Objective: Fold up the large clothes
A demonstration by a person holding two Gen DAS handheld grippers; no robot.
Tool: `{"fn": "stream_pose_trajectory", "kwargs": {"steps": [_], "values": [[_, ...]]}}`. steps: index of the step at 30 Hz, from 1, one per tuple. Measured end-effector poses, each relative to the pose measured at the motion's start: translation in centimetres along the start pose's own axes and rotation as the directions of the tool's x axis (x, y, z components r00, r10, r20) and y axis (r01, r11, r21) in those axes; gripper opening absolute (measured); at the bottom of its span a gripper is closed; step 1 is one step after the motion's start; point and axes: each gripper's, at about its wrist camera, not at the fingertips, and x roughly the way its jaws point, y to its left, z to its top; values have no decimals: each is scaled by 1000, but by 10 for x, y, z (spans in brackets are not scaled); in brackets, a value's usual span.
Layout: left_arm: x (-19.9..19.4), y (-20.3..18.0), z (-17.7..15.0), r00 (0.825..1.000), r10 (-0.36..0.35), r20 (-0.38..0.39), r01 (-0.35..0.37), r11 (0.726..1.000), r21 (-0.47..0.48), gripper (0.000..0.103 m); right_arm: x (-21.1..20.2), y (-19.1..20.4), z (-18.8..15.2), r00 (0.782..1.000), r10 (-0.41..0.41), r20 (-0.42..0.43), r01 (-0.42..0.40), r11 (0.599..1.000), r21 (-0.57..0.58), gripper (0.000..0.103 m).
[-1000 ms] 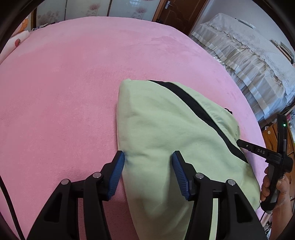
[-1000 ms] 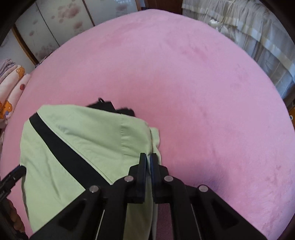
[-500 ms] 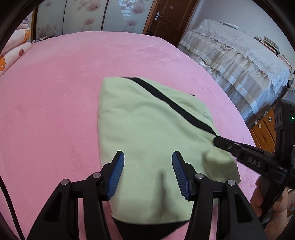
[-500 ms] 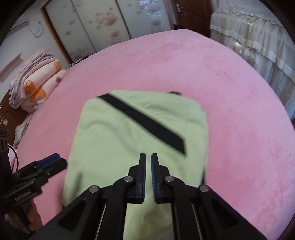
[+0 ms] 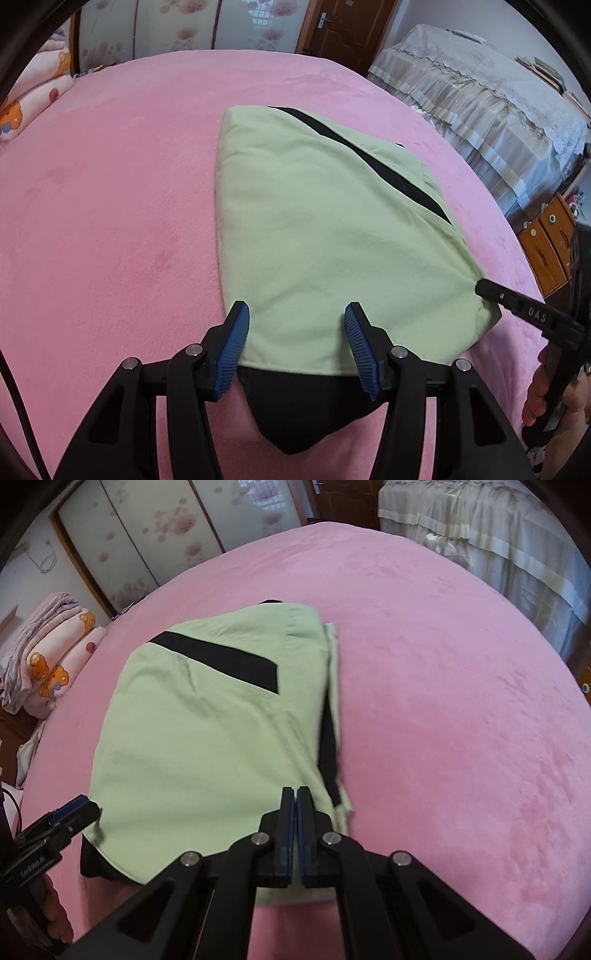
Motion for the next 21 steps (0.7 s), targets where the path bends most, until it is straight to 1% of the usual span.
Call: {"fn": "stream_pose_trajectory", "kwargs": {"steps": [3,5,8,13,14,16,17,20,21], "values": [[-2,4,-4,1000,10,-13,-10,1000,-29,52,-3,2,-4,1000,-17,-3,17,1000,-3,0],[-4,5,-6,1000,7,-19,-8,999,-47,52,-5,4,-7,1000,-18,-2,18,1000,5,3],[-7,4,-6,1000,1,-31,-3,998,-61,52,-9,3,-11,1000,-27,-1,27,1000,13,4],[-17,1,-8,999,1,-34,-4,997,-75,54,-22,2,-15,1000,0,4,0,998,68,4],[-21,-1,-9,999,7,-32,-10,997,-72,55,-26,1,-16,1000,12,4,-12,996,84,4],[-27,-4,-9,999,20,-25,-22,998,-66,62,-32,1,-19,1000,30,5,-30,994,104,4],[-32,-5,-10,999,33,-18,-34,998,-61,63,-36,2,-20,999,37,4,-38,993,110,4],[-47,-8,-14,999,53,-9,-54,998,-45,67,-47,7,-28,998,66,4,-66,991,115,4],[-49,-9,-13,999,54,-10,-54,998,-42,71,-51,10,-30,998,70,3,-70,991,111,6]]}}
